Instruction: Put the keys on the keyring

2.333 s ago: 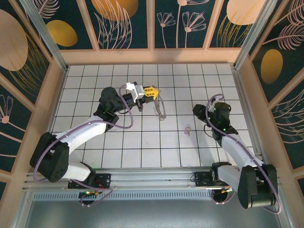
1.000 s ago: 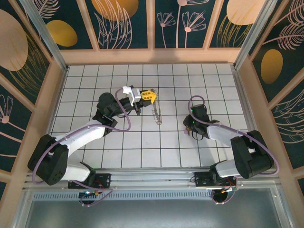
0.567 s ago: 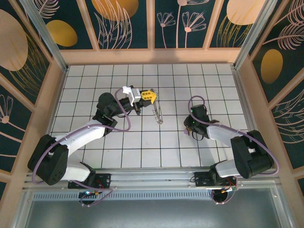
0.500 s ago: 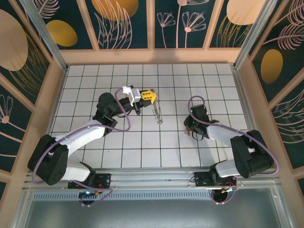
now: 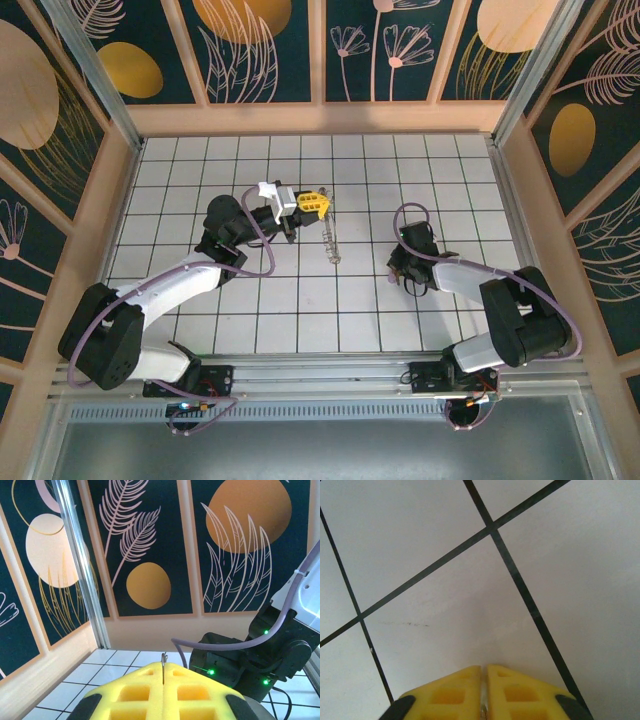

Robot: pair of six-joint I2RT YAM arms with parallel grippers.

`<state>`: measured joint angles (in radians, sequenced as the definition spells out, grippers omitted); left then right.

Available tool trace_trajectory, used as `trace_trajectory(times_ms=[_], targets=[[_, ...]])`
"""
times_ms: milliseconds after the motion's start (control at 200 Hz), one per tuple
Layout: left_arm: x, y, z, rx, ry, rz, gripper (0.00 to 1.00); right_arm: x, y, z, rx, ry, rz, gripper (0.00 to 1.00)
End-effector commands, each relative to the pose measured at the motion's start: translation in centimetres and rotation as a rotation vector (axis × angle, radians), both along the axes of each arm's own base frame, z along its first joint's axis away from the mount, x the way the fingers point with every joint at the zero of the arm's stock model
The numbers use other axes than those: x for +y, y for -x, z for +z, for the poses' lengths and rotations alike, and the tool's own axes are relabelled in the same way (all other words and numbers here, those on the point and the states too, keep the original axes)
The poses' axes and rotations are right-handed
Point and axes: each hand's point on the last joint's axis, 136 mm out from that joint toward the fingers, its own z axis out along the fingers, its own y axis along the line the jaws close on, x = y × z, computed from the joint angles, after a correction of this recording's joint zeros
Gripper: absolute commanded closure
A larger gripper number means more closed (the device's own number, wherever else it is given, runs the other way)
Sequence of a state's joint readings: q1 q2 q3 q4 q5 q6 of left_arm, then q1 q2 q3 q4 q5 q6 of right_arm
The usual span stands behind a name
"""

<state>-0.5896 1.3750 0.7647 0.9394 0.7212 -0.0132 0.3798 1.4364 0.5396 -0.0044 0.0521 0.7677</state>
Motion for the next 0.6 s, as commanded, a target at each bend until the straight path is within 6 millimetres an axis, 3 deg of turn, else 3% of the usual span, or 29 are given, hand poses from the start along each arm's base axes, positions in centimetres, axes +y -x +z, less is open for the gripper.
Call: trace_trajectory(times_ms=[0, 35, 175, 596], targets=[[0.1, 0.9, 2.3, -0.063, 0.053, -0.024, 1.0, 0.6, -0.2, -0.1, 0.003, -0.01, 0.019, 0.96], [0.1, 0.9, 2.3, -0.064, 0.053, -0.026, 1.0, 0.6, -0.2, 0.1, 0.0, -0.009, 0.022, 1.0], [0.0, 0.8, 2.3, -0.055, 0.053, -0.03, 1.0, 1.2, -1.0, 2.2, -0.053, -0.027, 0.05, 1.0], [-0.1, 0.7, 2.1, -0.041, 0.045, -0.029, 1.0, 4.2, -4.2, 14.7, -0.437, -0.325, 0.274, 1.0]])
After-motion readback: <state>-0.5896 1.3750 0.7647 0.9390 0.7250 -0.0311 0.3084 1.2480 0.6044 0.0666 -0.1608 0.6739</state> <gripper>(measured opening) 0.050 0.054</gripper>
